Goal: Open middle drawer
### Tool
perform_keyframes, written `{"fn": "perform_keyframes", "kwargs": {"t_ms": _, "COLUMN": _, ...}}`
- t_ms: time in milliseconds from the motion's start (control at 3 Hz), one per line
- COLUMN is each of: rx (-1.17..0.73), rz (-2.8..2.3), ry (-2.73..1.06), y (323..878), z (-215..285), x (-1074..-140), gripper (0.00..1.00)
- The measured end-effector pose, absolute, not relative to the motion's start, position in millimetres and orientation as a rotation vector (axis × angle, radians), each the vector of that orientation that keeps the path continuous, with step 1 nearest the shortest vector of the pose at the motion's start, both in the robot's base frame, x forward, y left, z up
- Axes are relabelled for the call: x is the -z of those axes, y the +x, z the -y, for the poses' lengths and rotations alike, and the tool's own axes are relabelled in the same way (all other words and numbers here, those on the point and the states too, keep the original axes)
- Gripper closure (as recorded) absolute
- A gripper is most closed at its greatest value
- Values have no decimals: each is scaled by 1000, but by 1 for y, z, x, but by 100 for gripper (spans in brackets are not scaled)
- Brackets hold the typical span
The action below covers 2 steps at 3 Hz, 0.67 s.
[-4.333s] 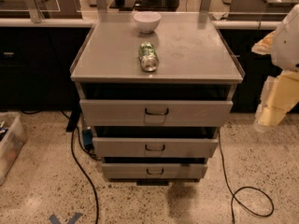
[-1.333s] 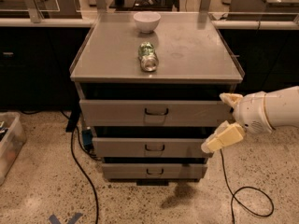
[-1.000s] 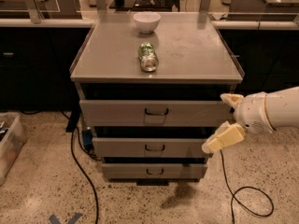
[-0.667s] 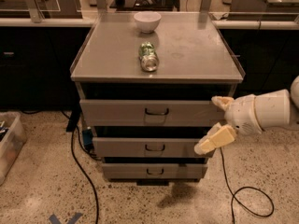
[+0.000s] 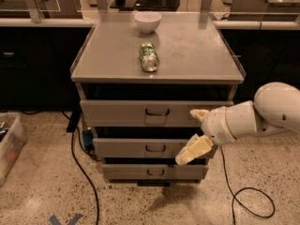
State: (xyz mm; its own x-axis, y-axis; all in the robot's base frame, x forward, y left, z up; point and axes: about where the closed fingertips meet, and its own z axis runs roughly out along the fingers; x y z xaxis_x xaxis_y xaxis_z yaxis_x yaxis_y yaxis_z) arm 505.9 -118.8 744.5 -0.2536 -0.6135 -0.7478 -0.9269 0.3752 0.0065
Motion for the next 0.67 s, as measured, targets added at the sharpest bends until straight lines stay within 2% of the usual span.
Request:
{"fn": "perform_keyframes", "kwargs": {"t_ms": 333, "rx": -631, "rz": -2009, "ry": -1330, "y": 500, "z": 107, "x": -714, "gripper": 0}}
{"fn": "perform_keyframes", "kwargs": {"t_ms": 667, "rx": -514, "rz": -2096, "ry": -1290, "y": 495, "z": 139, "x": -684, "gripper": 0}}
